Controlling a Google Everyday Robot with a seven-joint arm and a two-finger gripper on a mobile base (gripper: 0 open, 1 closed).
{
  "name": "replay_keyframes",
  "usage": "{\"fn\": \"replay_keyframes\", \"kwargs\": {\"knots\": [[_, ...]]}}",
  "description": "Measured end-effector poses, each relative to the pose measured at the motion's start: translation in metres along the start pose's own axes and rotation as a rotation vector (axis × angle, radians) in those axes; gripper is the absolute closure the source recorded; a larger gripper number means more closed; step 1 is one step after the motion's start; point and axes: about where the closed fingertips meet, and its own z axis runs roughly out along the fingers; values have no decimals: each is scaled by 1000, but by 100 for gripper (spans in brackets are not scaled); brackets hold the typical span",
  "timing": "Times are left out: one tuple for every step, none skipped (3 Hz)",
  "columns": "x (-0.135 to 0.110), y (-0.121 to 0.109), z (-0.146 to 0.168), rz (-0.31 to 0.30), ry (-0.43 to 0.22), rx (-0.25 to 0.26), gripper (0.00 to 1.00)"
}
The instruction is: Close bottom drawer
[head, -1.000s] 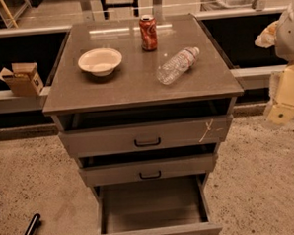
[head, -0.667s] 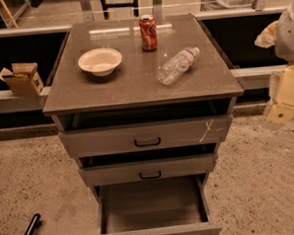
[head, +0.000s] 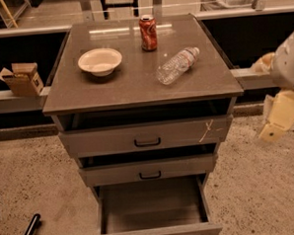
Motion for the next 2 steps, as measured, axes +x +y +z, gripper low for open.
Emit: {"fn": "replay_keyframes", "kwargs": {"knots": [[33,22,80,144,-184,-99,0],[60,59,154,263,-386,-159,0]]}}
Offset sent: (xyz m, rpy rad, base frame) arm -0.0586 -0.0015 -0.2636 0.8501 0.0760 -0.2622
